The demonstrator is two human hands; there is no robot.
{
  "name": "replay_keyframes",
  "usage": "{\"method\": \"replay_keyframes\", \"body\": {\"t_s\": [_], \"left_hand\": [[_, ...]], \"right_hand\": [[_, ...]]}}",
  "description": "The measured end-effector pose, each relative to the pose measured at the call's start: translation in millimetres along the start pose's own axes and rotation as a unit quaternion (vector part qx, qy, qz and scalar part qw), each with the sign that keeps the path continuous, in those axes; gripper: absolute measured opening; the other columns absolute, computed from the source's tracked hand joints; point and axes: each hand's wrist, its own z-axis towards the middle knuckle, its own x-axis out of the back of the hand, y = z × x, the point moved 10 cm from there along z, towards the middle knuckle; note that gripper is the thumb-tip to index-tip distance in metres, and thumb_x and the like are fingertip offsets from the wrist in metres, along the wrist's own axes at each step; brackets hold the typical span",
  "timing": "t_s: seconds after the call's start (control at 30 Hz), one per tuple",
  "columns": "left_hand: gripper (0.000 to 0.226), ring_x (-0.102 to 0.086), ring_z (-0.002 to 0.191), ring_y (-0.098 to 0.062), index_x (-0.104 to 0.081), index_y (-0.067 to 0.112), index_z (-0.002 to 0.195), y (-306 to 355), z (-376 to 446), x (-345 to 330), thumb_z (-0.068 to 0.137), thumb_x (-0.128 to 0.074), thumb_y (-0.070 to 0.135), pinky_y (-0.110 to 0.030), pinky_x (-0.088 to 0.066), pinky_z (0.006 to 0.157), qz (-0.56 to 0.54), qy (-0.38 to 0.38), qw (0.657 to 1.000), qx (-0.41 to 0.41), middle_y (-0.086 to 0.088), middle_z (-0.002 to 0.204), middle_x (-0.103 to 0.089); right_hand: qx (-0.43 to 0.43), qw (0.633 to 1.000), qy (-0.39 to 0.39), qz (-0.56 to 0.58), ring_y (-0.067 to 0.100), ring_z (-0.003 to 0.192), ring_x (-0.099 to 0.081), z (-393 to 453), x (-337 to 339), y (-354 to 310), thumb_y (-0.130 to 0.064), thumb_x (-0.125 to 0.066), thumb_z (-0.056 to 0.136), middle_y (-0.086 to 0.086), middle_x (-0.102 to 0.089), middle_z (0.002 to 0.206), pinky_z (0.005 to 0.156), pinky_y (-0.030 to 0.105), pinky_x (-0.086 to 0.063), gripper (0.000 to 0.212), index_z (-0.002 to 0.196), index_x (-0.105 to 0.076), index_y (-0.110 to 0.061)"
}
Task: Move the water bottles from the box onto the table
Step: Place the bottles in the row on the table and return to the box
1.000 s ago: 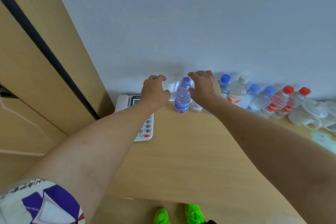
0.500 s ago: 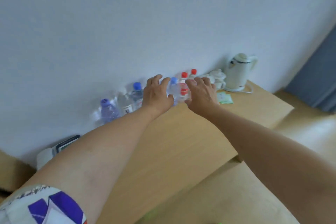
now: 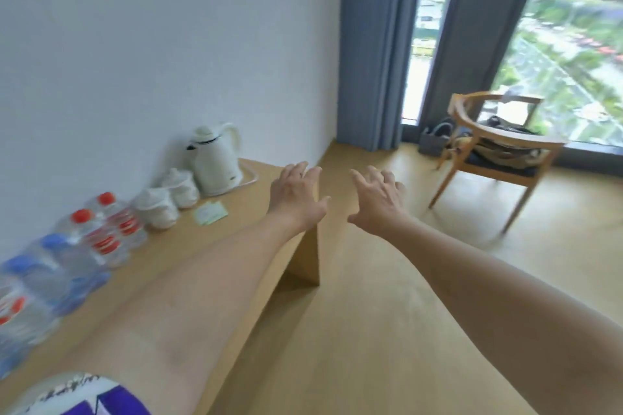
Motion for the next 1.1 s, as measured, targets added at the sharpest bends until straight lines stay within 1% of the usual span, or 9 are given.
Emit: {"method": "replay_keyframes", "body": {"t_s": [0.17,0.3,0.43,0.53,0.63,0.8,0.93,1.0,1.1], "left_hand": [[0.072,-0.017,0.153,-0.027,-0.034,0.028,0.154,150.3,49.4,-64.9,0.092,-0.058,0.055,-0.048,-0.02,0.123,-0.008,-0.063,0.995,-0.078,-0.004,0.165,-0.026],[0.071,-0.02,0.152,-0.026,-0.036,0.029,0.153,262.3,80.1,-109.7,0.091,-0.06,0.054,-0.049,-0.021,0.122,-0.012,-0.091,0.984,-0.151,-0.003,0.163,-0.03],[0.07,-0.028,0.148,-0.026,-0.041,0.03,0.15,367.7,104.2,-157.3,0.089,-0.063,0.054,-0.049,-0.027,0.118,-0.027,-0.114,0.966,-0.229,-0.003,0.159,-0.036],[0.069,-0.029,0.148,-0.025,-0.041,0.031,0.149,442.0,123.3,-196.6,0.088,-0.064,0.054,-0.049,-0.03,0.116,-0.043,-0.132,0.952,-0.273,-0.001,0.159,-0.036],[0.07,-0.026,0.15,-0.027,-0.04,0.031,0.15,516.3,147.8,-237.6,0.089,-0.063,0.054,-0.051,-0.028,0.117,-0.057,-0.155,0.935,-0.315,-0.002,0.161,-0.034],[0.075,-0.022,0.151,-0.028,-0.037,0.031,0.152,650.1,203.7,-296.3,0.087,-0.061,0.058,-0.054,-0.027,0.119,-0.066,-0.184,0.898,-0.395,-0.003,0.163,-0.03],[0.076,-0.021,0.151,-0.027,-0.034,0.032,0.154,749.2,247.6,-328.1,0.088,-0.058,0.062,-0.054,-0.027,0.119,-0.062,-0.213,0.872,-0.436,-0.003,0.164,-0.029],[0.078,-0.02,0.152,-0.028,-0.033,0.031,0.154,799.7,259.1,-340.5,0.088,-0.057,0.063,-0.054,-0.028,0.119,-0.057,-0.225,0.855,-0.464,-0.004,0.164,-0.028],[0.078,-0.021,0.151,-0.027,-0.035,0.031,0.154,871.9,265.4,-355.1,0.087,-0.058,0.063,-0.052,-0.027,0.119,-0.082,-0.237,0.83,-0.497,-0.004,0.164,-0.028]], "right_hand": [[-0.101,0.995,-0.023,0.001,0.039,0.145,-0.022,-10.7,8.7,158.8,-0.048,-0.081,0.077,0.015,-0.025,0.159,0.114,0.053,-0.03,0.097,0.153,-0.025,-0.027],[-0.188,0.982,-0.022,0.009,0.036,0.146,-0.02,-28.4,14.9,271.9,-0.048,-0.081,0.077,0.013,-0.023,0.161,0.116,0.053,-0.027,0.098,0.154,-0.023,-0.03],[-0.273,0.962,-0.016,0.006,0.035,0.142,-0.023,-50.6,17.9,375.8,-0.048,-0.08,0.077,0.011,-0.026,0.158,0.111,0.05,-0.029,0.091,0.15,-0.028,-0.031],[-0.332,0.943,-0.017,-0.005,0.035,0.141,-0.024,-63.6,16.9,451.1,-0.046,-0.077,0.079,0.01,-0.026,0.158,0.106,0.049,-0.03,0.087,0.149,-0.028,-0.032],[-0.385,0.923,-0.022,-0.009,0.034,0.141,-0.023,-65.0,16.9,526.6,-0.05,-0.076,0.079,0.01,-0.023,0.159,0.107,0.049,-0.03,0.091,0.152,-0.023,-0.032],[-0.463,0.886,-0.017,-0.018,0.034,0.142,-0.023,-51.6,33.1,651.6,-0.054,-0.075,0.079,0.009,-0.025,0.158,0.106,0.047,-0.031,0.09,0.151,-0.024,-0.032],[-0.524,0.851,-0.031,-0.012,0.034,0.147,-0.018,-48.8,52.7,738.5,-0.054,-0.073,0.082,0.01,-0.019,0.162,0.11,0.048,-0.028,0.093,0.155,-0.02,-0.034],[-0.55,0.835,-0.024,-0.009,0.034,0.148,-0.016,-50.3,63.3,777.5,-0.055,-0.072,0.082,0.01,-0.015,0.164,0.112,0.048,-0.026,0.095,0.156,-0.017,-0.034],[-0.585,0.811,-0.014,0.0,0.033,0.149,-0.015,-55.8,75.6,831.2,-0.055,-0.073,0.081,0.009,-0.014,0.165,0.113,0.048,-0.025,0.095,0.156,-0.019,-0.035]]}}
